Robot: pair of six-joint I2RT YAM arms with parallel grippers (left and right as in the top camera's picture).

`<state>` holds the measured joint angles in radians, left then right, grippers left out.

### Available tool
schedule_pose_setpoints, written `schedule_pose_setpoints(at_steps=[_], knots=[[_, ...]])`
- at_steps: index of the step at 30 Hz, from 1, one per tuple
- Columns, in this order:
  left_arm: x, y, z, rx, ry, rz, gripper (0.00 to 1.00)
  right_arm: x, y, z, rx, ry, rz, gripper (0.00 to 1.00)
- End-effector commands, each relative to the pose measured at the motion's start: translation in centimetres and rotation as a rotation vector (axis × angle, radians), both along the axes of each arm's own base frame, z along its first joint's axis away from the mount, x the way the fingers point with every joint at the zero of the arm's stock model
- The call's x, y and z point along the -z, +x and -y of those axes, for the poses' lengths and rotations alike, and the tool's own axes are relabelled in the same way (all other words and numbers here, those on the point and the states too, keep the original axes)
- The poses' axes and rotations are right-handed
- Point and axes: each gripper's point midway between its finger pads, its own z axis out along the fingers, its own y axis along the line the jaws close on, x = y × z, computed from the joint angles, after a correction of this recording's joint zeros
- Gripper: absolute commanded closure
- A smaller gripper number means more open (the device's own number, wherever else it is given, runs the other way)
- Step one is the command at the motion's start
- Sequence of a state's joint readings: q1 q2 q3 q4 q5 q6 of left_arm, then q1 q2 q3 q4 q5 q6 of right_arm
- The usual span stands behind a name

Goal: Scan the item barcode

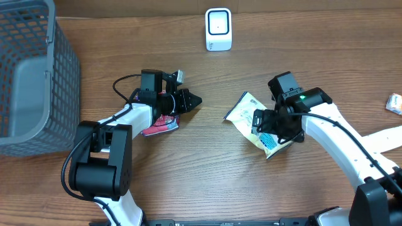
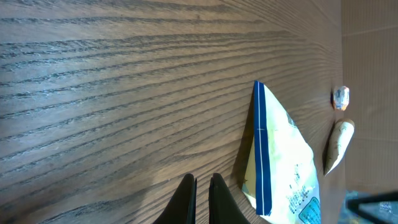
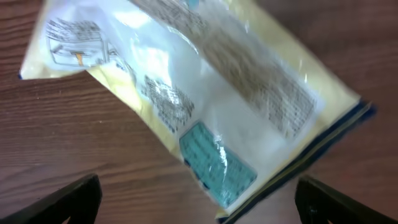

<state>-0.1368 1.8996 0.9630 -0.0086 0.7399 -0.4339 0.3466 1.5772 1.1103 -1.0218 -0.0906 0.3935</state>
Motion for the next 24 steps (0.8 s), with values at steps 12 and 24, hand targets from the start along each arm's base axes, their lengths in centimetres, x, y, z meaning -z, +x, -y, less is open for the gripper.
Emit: schedule_pose_setpoints(at_steps=[12,24], knots=[[-0.8,0.5,-0.4,0.001,0.024,0.045,0.96,-2.6,-1.8,-0.8,0.180,0.108,-0.053,0.00],[-0.7,0.3,-0.4,0.011,0.029,0.044,0.96,-6.7,-5.5,4.2,0.808,0.229,-0.004,0.00]])
